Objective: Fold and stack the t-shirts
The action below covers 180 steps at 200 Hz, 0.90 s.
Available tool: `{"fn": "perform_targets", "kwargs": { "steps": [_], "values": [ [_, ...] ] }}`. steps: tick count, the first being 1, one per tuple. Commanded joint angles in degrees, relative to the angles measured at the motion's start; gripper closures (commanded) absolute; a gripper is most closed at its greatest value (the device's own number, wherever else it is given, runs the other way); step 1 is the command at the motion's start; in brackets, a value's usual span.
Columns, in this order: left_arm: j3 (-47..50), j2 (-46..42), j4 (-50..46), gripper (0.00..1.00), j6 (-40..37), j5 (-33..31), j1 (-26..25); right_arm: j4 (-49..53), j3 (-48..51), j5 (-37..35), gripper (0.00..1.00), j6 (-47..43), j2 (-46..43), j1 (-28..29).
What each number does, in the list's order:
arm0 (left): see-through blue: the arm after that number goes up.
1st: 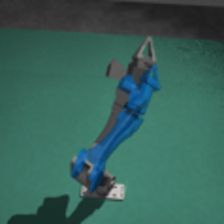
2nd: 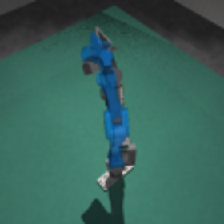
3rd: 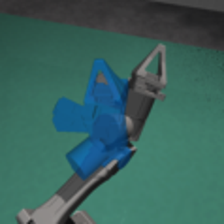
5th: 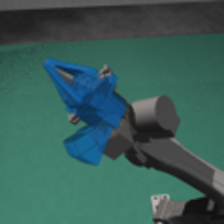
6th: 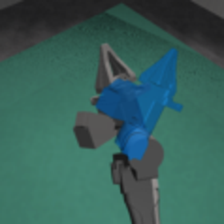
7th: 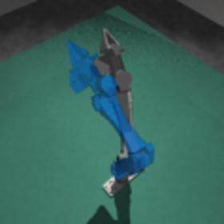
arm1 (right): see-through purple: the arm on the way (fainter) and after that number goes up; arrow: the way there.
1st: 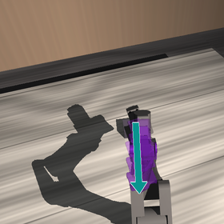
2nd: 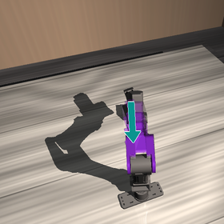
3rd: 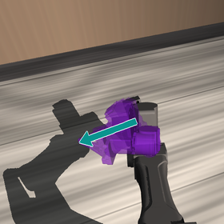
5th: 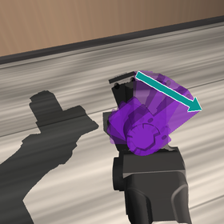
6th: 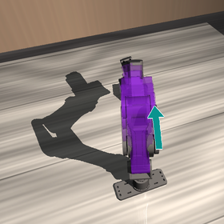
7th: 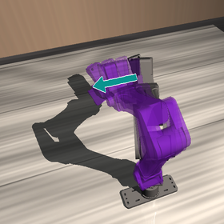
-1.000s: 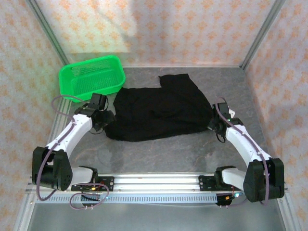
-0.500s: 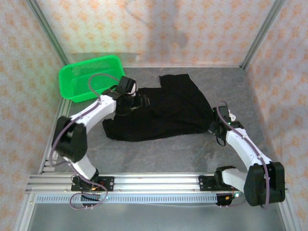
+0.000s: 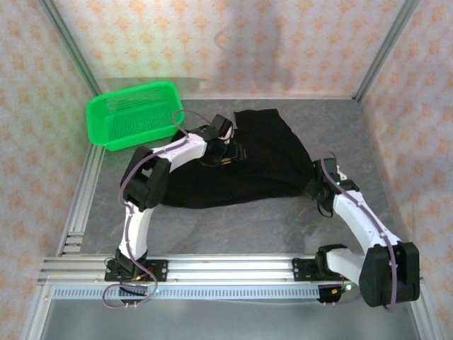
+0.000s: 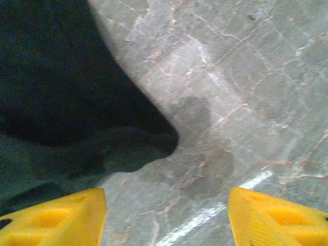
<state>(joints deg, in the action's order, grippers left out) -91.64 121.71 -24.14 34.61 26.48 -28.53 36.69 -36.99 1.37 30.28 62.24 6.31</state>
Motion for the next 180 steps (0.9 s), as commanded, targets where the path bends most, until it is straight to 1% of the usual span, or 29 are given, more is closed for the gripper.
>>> {"fn": "perform_targets", "kwargs": {
  "steps": [1, 10, 17, 24, 35, 50, 62, 84, 99, 115, 145, 180],
  "values": [
    [-3.3, 0.5, -3.8, 0.44, -1.1, -3.7, -0.7, 0.6, -4.4, 6.4, 0.29, 0.1, -2.2, -0.2],
    [-2.3, -0.6, -2.6, 0.44, -1.0, -3.3, -0.8, 0.3, -6.4, 9.0, 0.25, -0.1, -2.6, -0.1],
    [-0.9, -2.2, -1.1, 0.44, -1.0, -3.2, -1.0, 0.1, -7.9, 10.8, 0.16, -0.3, -2.6, 0.2],
    [0.7, -4.0, 0.4, 0.43, -0.9, -3.2, -0.9, -0.5, -9.5, 12.4, 0.13, -0.4, -2.2, 0.4],
    [3.2, -7.1, 2.4, 0.41, -1.0, -3.1, -0.8, -1.3, -12.2, 14.9, 0.13, -0.5, -0.6, 0.8],
    [7.2, -11.7, 4.4, 0.39, -0.9, -3.7, -0.2, -3.1, -15.9, 17.9, 0.13, -1.2, 3.7, 1.9],
    [10.5, -16.1, 5.8, 0.37, -0.1, -4.4, 1.0, -4.1, -19.2, 19.4, 0.13, -2.4, 10.1, 3.2],
    [15.1, -20.7, 4.9, 0.34, 0.2, -7.1, 4.5, -5.3, -25.7, 20.6, 0.15, -4.7, 21.4, 4.8],
    [16.8, -21.4, 2.3, 0.34, 0.1, -7.8, 7.3, -5.6, -29.6, 20.9, 0.19, -5.1, 28.8, 5.2],
    [19.6, -22.4, 2.4, 0.34, -0.1, -8.5, 9.9, -5.0, -34.3, 21.3, 0.22, -5.7, 35.4, 5.7],
    [23.5, -22.8, 2.4, 0.35, -1.1, -10.2, 12.8, -3.6, -39.4, 18.4, 0.29, -6.2, 43.0, 6.5],
    [28.8, -23.8, 4.7, 0.35, 0.2, -10.4, 14.7, -7.3, -40.0, 19.3, 0.39, -4.6, 47.1, 6.9]
  ]
}}
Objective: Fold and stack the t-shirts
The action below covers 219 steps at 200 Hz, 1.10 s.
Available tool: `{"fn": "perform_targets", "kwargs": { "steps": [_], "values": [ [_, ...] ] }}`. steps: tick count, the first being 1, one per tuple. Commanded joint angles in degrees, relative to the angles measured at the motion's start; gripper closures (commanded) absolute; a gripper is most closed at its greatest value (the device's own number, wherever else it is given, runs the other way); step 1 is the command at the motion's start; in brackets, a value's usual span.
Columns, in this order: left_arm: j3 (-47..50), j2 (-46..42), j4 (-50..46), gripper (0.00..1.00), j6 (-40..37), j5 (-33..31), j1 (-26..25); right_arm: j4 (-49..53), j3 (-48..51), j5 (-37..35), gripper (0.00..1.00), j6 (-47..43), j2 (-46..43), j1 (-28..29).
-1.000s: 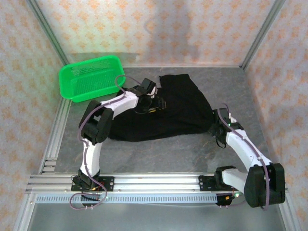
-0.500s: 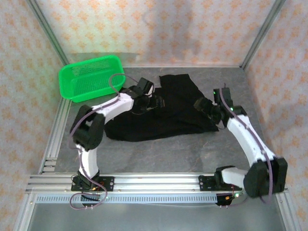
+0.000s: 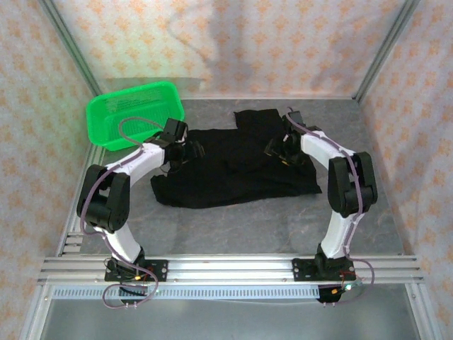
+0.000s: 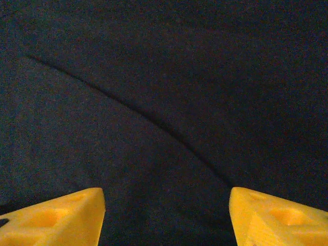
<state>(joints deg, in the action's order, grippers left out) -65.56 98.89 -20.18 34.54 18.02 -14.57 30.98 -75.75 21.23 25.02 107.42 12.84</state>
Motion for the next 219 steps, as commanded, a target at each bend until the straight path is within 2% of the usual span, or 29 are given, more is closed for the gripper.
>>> {"fn": "perform_targets", "kwargs": {
  "steps": [1, 54, 79, 93, 127, 150, 181, 187, 206, 219],
  "values": [
    [2.8, -1.0, 0.7, 0.35, 0.3, -2.1, 0.7, -1.7, -1.2, -0.6, 0.39, 0.8, 2.0, 0.4],
    [8.6, -1.8, 2.5, 0.37, 1.3, -2.5, 2.1, -3.3, -3.5, 1.5, 0.55, 1.6, 6.1, 2.3],
    [10.0, -2.0, 2.4, 0.37, 1.1, -2.9, 2.2, -6.0, -2.5, 3.2, 0.79, 2.9, 5.5, 2.5],
    [10.9, -2.1, 2.5, 0.37, 1.4, -3.0, 2.4, -6.1, -2.5, 3.2, 0.89, 3.0, 3.5, 2.5],
    [12.7, -2.5, 2.6, 0.38, 1.8, -3.2, 3.4, -3.2, -0.8, 2.4, 0.94, -0.8, -6.1, 2.5],
    [13.7, -2.8, 2.7, 0.39, 2.1, -3.4, 3.6, 0.4, 3.8, 1.8, 1.00, -2.4, -12.9, 2.4],
    [15.4, -2.5, 4.2, 0.39, 2.8, -2.8, 3.7, -0.8, 15.5, 1.9, 1.00, -0.8, -21.1, 2.4],
    [15.6, -2.3, 4.6, 0.39, 2.9, -2.4, 3.7, -2.1, 17.3, 2.0, 0.93, -0.6, -21.6, 2.5],
    [16.0, -1.5, 5.9, 0.39, 3.1, -1.1, 3.7, -3.6, 17.2, 3.5, 0.63, -0.3, -20.0, 2.5],
    [16.3, -1.1, 6.7, 0.39, 3.3, -0.4, 3.6, -4.0, 14.9, 3.8, 0.55, -0.5, -16.6, 2.5]
  ]
}}
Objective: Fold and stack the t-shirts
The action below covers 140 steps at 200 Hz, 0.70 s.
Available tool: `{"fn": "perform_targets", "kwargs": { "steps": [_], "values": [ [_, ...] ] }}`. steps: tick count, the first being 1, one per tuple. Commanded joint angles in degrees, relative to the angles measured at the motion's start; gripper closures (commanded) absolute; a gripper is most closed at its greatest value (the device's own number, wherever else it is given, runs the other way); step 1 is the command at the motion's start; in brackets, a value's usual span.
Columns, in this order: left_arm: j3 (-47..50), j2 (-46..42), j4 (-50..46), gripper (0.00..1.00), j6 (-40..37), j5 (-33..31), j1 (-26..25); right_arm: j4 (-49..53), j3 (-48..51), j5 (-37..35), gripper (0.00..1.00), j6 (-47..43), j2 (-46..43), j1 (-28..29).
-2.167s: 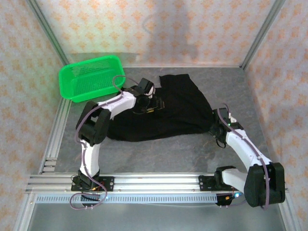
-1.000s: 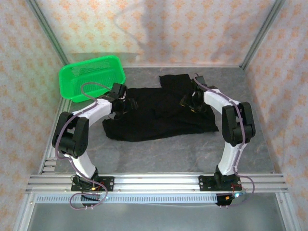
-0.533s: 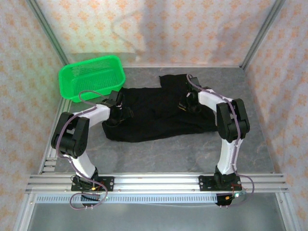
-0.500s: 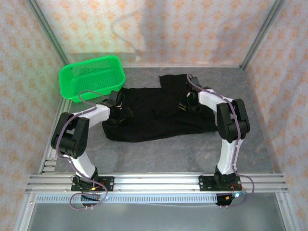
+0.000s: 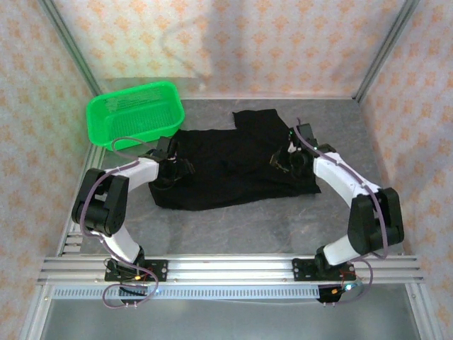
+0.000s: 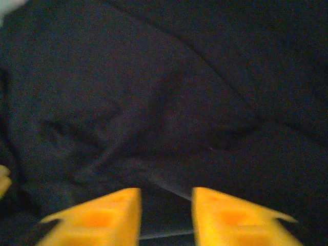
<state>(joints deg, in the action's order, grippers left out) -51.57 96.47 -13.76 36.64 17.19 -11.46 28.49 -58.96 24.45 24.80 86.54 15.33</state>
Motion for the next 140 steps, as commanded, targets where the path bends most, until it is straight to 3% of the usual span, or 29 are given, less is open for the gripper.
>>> {"fn": "perform_targets", "kwargs": {
  "steps": [1, 31, 81, 118, 140],
  "values": [
    [2.3, 1.3, 0.4, 0.39, 1.2, 0.4, 0.6, -1.5, -2.1, 0.6, 0.54, -0.3, 4.6, 0.0],
    [3.5, 0.5, 2.0, 0.39, 1.1, 1.3, 0.5, -1.7, -8.0, 1.3, 0.47, -0.6, 13.0, 0.4],
    [6.3, -2.8, 3.9, 0.38, 0.4, 3.1, 0.5, 1.4, -17.6, -0.5, 0.46, 0.0, 22.6, 3.8],
    [7.3, -3.7, 4.1, 0.38, 0.0, 3.1, 0.5, 6.8, -23.6, -4.7, 0.49, 1.0, 28.8, 6.3],
    [7.5, -3.8, 4.0, 0.38, -0.3, 3.1, 0.5, 9.5, -26.3, -6.9, 0.59, 1.5, 31.5, 7.5]
  ]
}}
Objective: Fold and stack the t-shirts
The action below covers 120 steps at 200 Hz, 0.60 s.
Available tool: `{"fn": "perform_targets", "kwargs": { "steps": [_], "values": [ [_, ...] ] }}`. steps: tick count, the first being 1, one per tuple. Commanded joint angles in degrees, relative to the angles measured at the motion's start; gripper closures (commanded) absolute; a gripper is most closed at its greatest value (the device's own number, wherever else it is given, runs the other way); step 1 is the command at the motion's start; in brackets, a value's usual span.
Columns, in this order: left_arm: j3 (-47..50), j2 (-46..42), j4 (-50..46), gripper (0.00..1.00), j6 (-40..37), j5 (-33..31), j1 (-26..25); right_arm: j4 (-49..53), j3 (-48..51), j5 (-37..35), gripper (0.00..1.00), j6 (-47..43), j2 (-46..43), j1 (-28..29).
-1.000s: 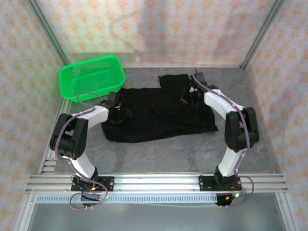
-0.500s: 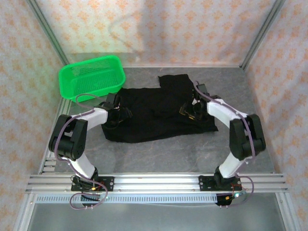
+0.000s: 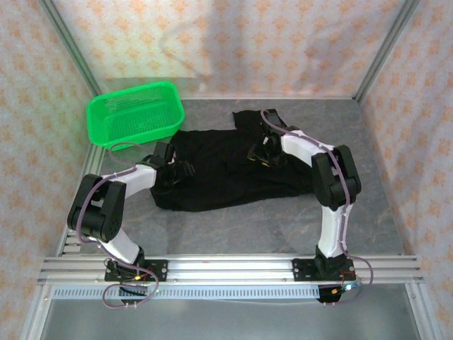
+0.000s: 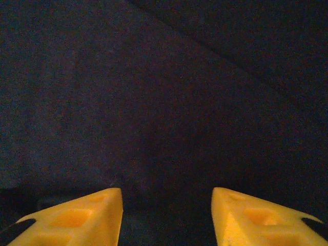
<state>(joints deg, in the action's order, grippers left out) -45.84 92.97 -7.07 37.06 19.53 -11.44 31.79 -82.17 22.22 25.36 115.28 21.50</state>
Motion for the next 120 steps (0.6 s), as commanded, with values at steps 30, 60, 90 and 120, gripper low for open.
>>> {"fn": "perform_targets", "kwargs": {
  "steps": [30, 60, 90, 120],
  "values": [
    [2.1, -0.5, -3.0, 0.38, -1.3, 0.4, 0.5, 7.3, -3.3, -6.6, 0.85, 1.7, 2.5, 1.6],
    [2.3, -0.1, -2.9, 0.39, -1.4, 0.2, 0.5, 6.0, -2.2, -6.1, 1.00, 1.1, -1.4, 1.7],
    [2.0, 0.1, -2.8, 0.39, -1.1, -0.2, 0.5, 4.8, 1.9, -5.5, 1.00, 1.9, -9.6, 1.7],
    [1.6, 1.0, -2.7, 0.39, -0.8, -0.6, 0.6, 4.6, 8.5, -5.0, 1.00, 2.9, -18.7, 1.7]
  ]
}}
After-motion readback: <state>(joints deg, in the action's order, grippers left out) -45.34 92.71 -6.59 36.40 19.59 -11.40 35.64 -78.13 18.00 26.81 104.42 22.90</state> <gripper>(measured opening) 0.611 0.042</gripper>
